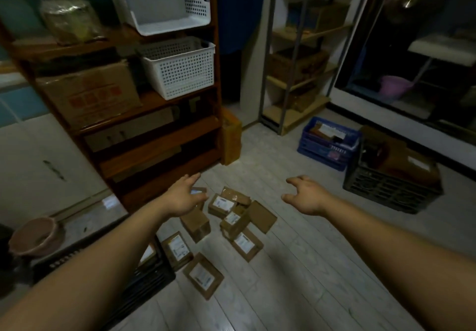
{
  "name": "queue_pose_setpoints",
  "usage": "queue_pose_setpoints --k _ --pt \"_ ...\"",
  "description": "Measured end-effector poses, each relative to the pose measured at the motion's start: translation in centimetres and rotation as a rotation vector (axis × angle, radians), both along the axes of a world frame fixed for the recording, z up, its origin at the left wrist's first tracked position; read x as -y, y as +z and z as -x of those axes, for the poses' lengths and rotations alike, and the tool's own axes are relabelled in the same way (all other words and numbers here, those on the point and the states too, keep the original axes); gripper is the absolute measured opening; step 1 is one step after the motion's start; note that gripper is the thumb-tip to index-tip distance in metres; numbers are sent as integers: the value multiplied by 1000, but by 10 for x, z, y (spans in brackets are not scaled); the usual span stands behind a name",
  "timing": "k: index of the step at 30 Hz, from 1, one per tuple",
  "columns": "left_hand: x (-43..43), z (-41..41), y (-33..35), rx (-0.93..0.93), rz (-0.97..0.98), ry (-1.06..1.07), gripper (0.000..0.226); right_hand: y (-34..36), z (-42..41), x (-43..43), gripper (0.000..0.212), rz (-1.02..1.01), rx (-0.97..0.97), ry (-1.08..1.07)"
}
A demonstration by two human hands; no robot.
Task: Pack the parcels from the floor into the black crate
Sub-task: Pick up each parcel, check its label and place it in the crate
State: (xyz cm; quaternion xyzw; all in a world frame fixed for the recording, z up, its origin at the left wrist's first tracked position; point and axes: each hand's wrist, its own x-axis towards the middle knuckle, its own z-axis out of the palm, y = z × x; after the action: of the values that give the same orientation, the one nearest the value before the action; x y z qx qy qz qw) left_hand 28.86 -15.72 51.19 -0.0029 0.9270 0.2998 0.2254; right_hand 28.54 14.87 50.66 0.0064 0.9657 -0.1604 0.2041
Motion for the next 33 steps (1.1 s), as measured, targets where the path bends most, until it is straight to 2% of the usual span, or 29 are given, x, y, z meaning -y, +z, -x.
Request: queue_pose_setpoints --k 6,15,17,19,20,24,25,28,29,31,33 --pt "13 54 -36 72 39 71 71 -36 62 9 69 80 82 20" --pt "6 187 -85 129 39 44 69 -71 157 4 68 5 244 44" --pt "2 202 -90 131 7 68 61 -72 177 6 69 14 259 50" --pt "-2 209 -99 132 -39 105 39 -73 196 9 70 26 277 72" --pt "-5 210 -103 150 -54 114 40 -75 206 11 70 33 288 89" --pt "-7 209 -139 229 -99 207 104 -88 245 17 69 56 327 183" --pt "-7 208 -157 245 -118 252 108 -91 255 18 68 57 340 213" --pt "-32 197 -159 264 -131 382 76 -103 286 16 56 88 386 328" --pt "-41 199 -166 258 -116 440 73 -109 297 12 50 97 402 371" --pt "-59 199 -182 288 -113 585 75 -121 317 3 37 115 447 449" --pt "-77 197 -200 333 -175 715 89 -146 339 -9 26 159 460 528"
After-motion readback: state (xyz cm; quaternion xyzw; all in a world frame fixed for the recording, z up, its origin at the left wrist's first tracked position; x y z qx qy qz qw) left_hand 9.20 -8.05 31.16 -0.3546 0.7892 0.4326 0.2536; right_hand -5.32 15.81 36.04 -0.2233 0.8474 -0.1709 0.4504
